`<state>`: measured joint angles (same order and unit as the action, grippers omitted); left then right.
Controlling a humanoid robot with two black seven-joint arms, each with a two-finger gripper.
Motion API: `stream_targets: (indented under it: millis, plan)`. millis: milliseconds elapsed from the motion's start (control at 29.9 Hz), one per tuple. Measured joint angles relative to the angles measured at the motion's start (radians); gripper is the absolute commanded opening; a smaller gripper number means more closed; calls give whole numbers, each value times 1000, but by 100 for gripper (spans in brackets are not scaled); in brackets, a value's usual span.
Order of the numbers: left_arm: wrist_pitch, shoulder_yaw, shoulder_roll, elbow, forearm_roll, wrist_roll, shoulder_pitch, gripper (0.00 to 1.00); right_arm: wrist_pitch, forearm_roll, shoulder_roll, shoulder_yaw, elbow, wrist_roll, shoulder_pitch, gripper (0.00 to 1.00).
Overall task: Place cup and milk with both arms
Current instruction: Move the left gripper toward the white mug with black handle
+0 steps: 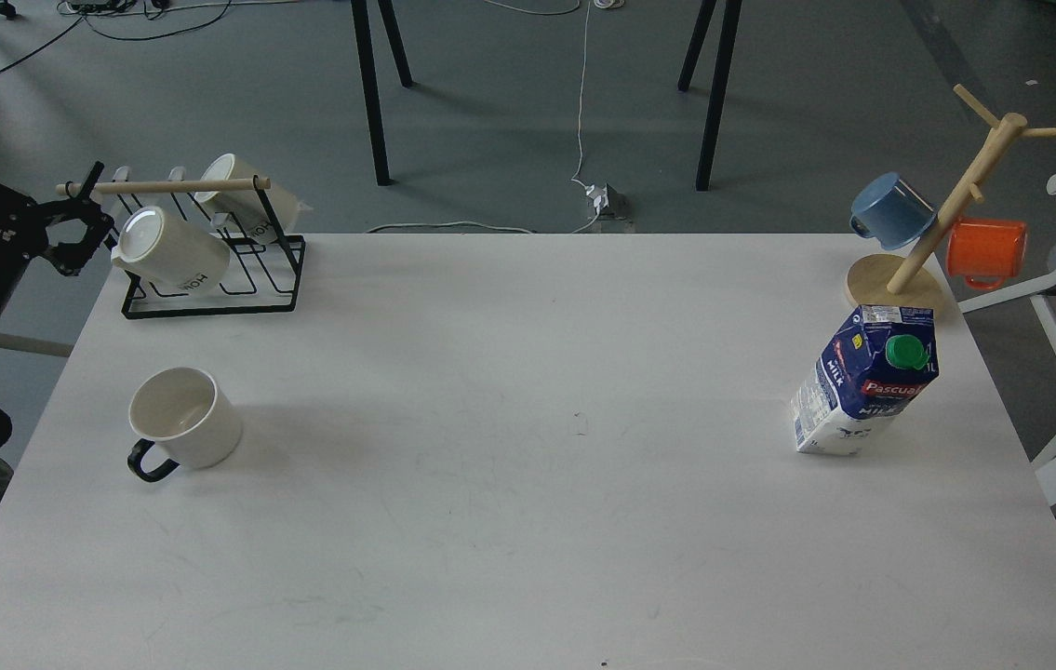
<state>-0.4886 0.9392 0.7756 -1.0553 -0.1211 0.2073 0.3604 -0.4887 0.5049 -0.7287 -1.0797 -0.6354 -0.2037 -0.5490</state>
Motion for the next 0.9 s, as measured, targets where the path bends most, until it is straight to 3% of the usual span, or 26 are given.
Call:
stream_targets:
  millis: [268,536,837,904]
  plan:
    - [0,20,-24,24,13,45,-4,100,0,1,1,-9,3,3,2,99]
    - [0,-2,-20,196,23,40,125,99,0,1,0,-10,5,7,12,99]
    - [0,-27,122,253,25,52,198,100,0,1,1,-18,2,7,15,99]
    - [0,-47,146,256,12,83,186,100,0,1,2,-16,1,7,17,99]
